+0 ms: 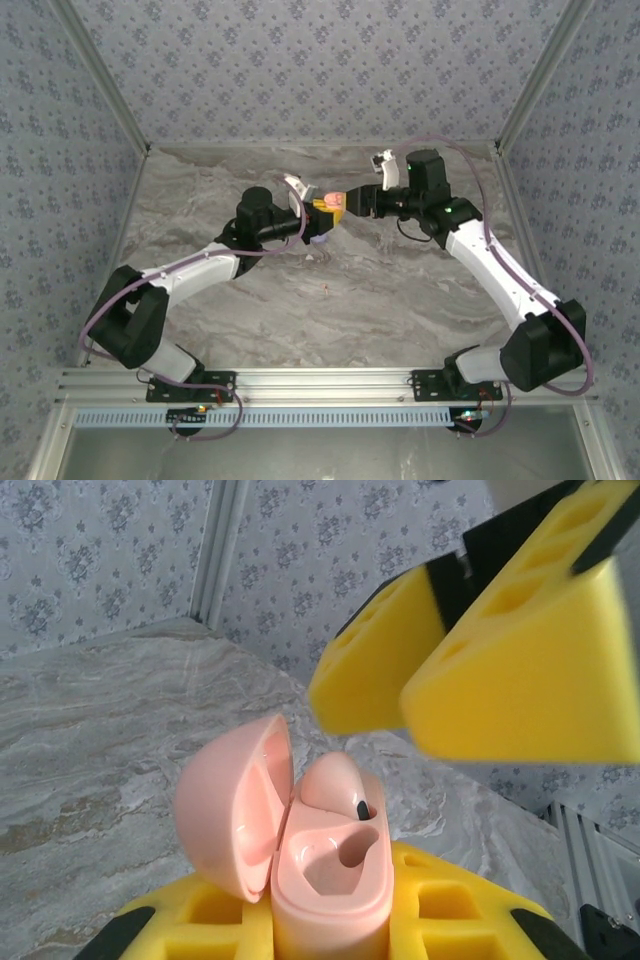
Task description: Insert the wireless bluetooth earbuds into the charging case
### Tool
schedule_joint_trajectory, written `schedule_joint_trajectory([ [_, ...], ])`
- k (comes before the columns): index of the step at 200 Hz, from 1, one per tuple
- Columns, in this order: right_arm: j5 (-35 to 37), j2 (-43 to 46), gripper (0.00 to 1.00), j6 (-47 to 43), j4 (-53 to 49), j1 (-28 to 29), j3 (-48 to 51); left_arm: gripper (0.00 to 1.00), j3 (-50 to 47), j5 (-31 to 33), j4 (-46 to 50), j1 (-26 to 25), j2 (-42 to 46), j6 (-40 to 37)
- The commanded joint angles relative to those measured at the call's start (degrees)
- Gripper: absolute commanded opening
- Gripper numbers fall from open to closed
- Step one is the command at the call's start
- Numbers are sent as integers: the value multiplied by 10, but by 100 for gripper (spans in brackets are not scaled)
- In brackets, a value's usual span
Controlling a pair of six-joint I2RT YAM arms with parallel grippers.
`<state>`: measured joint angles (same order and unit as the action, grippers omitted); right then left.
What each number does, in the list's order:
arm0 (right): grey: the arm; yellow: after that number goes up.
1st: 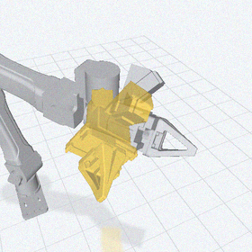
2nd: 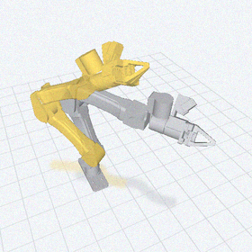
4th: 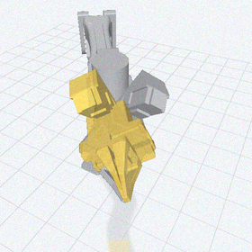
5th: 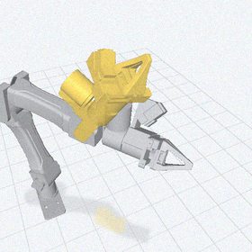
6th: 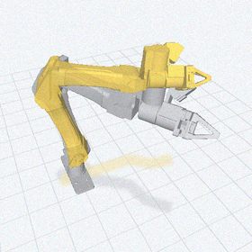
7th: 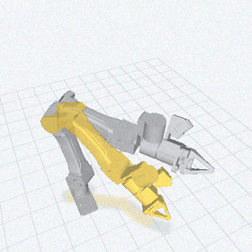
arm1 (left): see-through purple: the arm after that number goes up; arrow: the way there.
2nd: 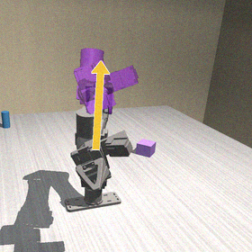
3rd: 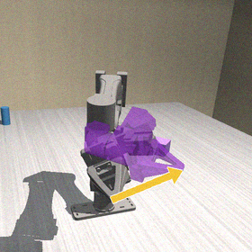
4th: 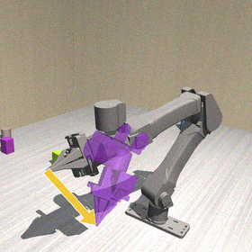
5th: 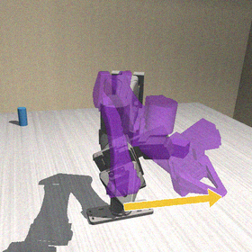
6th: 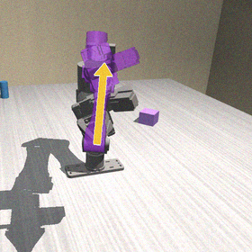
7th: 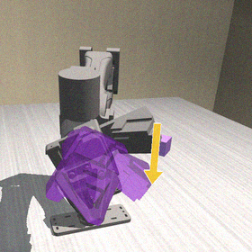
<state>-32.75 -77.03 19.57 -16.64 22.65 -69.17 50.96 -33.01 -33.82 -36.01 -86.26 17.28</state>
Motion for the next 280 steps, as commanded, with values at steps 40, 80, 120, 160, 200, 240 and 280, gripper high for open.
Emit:
schedule_joint_trajectory([
  [40,103,27,53,-34,-93,-12,-7,0,23,33,91,7,50,-56],
  [80,119,22,53,-29,-127,-15,28,0,22,42,162,35,82,-50],
  [120,143,-1,52,-10,-147,12,59,0,-3,52,189,62,120,-50],
  [160,170,-36,52,29,-132,67,93,0,-24,66,220,82,159,-51],
  [200,189,-98,48,57,-130,125,93,0,-54,78,248,93,205,-51],
  [240,215,-157,43,69,-137,179,69,0,-75,93,266,96,240,-50],
  [280,232,-215,36,72,-146,215,36,0,-86,101,280,96,258,-50],
])
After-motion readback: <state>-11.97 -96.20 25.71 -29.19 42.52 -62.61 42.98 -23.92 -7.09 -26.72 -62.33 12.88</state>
